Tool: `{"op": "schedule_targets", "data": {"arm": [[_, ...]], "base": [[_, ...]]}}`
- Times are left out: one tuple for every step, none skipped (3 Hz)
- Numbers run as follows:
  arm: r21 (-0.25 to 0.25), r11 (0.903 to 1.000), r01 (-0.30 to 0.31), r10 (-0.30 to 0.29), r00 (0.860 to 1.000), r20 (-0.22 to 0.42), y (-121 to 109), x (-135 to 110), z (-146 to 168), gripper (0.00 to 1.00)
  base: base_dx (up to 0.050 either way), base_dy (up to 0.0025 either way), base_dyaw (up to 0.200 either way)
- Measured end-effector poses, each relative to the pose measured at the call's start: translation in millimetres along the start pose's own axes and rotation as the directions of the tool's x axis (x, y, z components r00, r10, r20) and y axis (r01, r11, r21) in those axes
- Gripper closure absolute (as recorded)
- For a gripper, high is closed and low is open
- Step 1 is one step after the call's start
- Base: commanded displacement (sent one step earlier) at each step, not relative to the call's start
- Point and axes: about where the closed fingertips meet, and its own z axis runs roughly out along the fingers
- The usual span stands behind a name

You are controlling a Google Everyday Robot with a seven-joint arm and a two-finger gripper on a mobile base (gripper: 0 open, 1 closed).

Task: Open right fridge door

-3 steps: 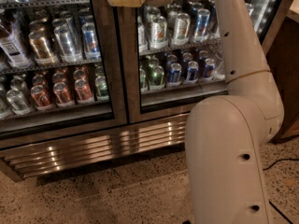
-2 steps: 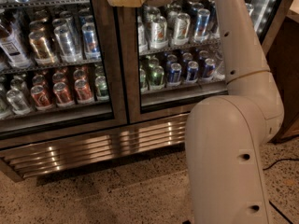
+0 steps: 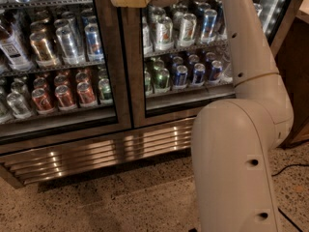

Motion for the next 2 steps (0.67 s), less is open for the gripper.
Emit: {"op": "schedule_targets", "data": {"arm": [[0.000,1.0000,0.000,0.000,1.000,0.000,0.0,0.0,0.0,0.11],[0.000,1.0000,0.000,0.000,1.000,0.000,0.0,0.0,0.1,0.00]], "base": [[0.000,0.00000,0.000],[0.000,0.00000,0.000]]}}
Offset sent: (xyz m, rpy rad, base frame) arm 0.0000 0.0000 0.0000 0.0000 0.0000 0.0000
